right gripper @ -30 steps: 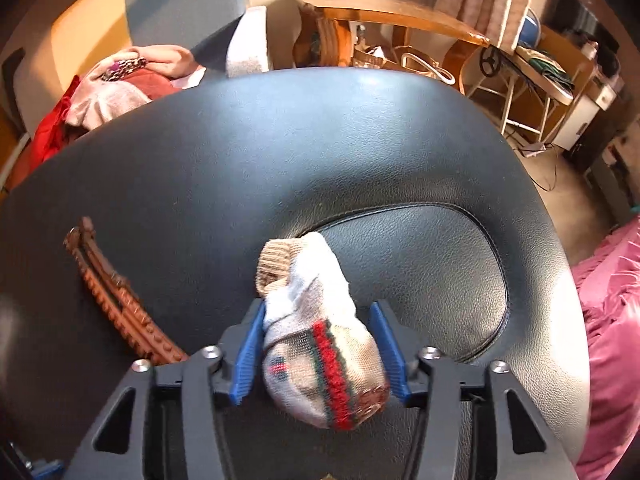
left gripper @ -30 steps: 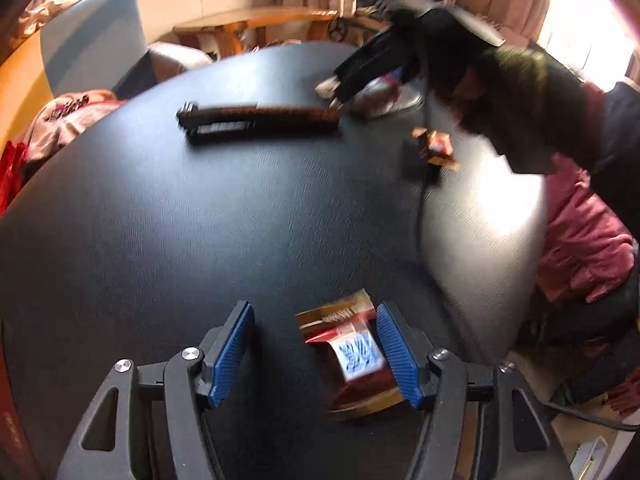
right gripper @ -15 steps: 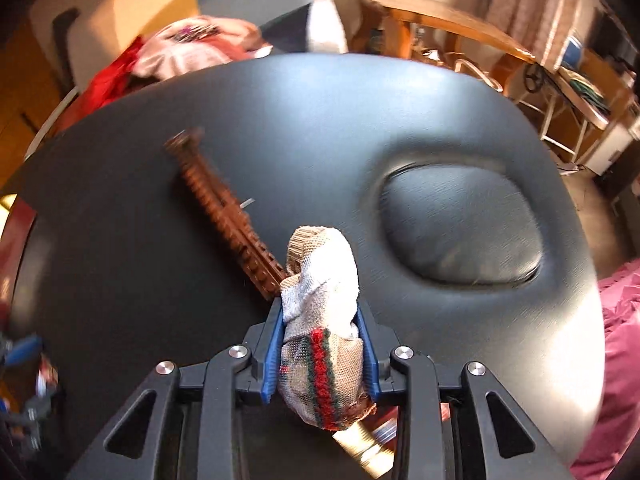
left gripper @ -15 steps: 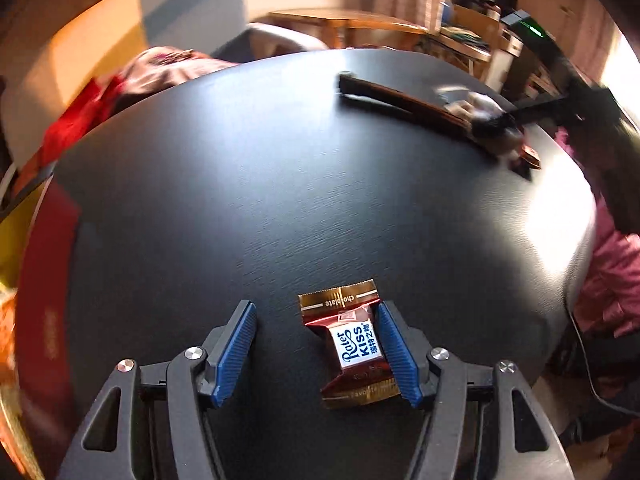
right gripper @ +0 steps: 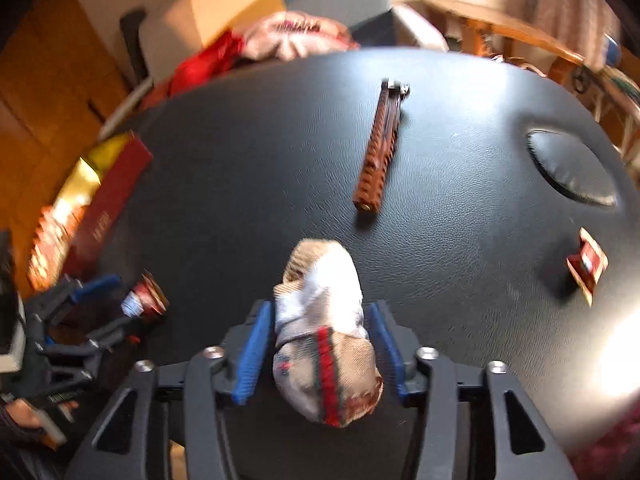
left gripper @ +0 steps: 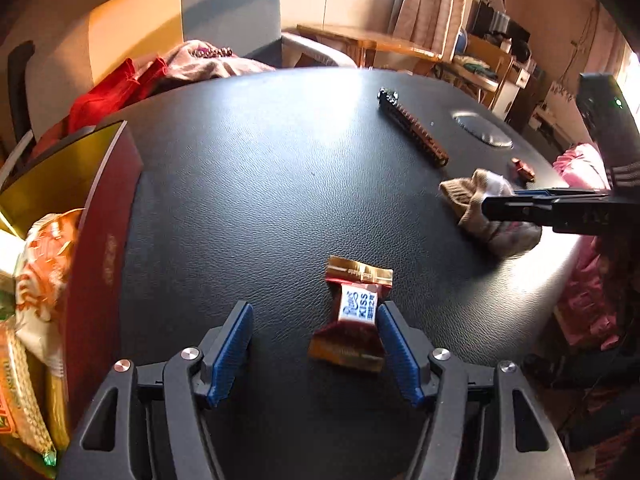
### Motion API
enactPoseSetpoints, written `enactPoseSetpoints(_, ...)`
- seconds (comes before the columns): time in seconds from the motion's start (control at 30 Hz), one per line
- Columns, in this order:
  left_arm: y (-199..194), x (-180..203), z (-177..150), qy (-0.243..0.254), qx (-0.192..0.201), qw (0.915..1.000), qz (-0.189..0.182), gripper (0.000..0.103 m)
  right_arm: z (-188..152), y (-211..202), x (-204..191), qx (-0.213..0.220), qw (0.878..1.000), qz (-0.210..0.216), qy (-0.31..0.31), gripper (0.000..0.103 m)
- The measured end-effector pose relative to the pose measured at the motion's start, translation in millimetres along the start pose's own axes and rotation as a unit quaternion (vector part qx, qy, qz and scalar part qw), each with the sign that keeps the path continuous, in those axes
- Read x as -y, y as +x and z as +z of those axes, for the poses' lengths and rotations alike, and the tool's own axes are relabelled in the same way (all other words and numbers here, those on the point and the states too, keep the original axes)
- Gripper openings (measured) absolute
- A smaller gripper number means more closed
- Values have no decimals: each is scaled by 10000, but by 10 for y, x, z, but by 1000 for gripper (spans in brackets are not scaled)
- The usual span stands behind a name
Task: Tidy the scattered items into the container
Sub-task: 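Grasp the red Kiss chocolate with the left gripper while the right gripper holds the sock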
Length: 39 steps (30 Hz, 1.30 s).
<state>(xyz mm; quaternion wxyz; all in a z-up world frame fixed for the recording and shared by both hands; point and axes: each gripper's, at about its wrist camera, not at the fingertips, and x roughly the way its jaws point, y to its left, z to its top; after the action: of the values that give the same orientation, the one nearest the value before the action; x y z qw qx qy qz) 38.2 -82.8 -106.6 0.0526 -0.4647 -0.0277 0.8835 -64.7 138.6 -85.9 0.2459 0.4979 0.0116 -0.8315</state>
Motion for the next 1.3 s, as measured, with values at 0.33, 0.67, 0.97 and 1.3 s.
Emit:
enactPoseSetpoints(0.33,-66,-21,54,85,219,9995,-227,66,-231,-241,-151,448,9988,-183,65,76)
enactPoseSetpoints(0.67,200,187,155,404,-83,9990,-163,66,-66,-111,-84,339,9968,-723,-72,68)
enactPoseSetpoints(0.97,264,202,97,246,-56,9996,-79,66,-70,92,14,160,9982,-520,-233,50)
enactPoseSetpoints(1.3,241,52,121,-105,-72,9987,-500,66,-221,176,-124,57,9974,-598,-387,43)
